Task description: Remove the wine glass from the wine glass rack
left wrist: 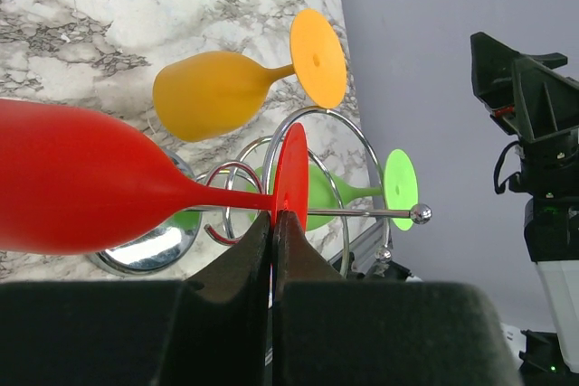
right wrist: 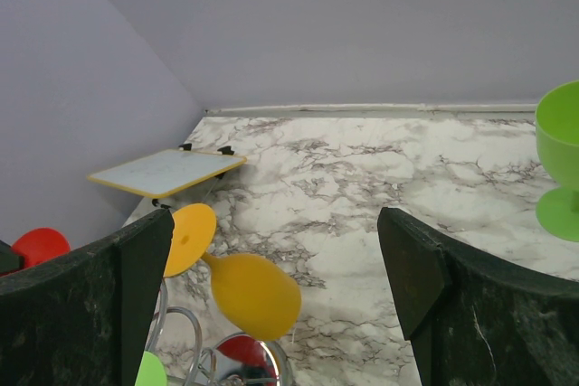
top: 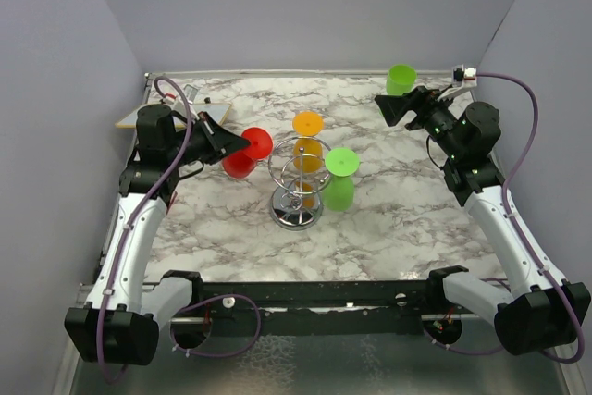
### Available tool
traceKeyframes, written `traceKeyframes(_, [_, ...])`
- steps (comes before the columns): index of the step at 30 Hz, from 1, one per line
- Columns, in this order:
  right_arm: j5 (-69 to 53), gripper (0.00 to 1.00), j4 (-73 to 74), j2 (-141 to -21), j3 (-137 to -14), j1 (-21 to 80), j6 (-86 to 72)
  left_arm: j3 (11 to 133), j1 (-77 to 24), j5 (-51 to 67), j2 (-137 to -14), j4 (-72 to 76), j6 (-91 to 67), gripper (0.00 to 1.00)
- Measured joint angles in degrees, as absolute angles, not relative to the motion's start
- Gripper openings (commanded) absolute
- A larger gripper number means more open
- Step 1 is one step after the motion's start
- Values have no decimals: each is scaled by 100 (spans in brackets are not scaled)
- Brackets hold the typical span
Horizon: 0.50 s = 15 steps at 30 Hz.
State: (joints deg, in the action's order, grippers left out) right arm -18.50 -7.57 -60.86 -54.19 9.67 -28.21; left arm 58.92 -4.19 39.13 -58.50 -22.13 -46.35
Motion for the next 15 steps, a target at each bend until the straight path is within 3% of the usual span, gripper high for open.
traceKeyframes(15, [-1850,96,-755,-6086,-5419,967,-2818,6558,-364,3157,-5642,-2801,-4099,0])
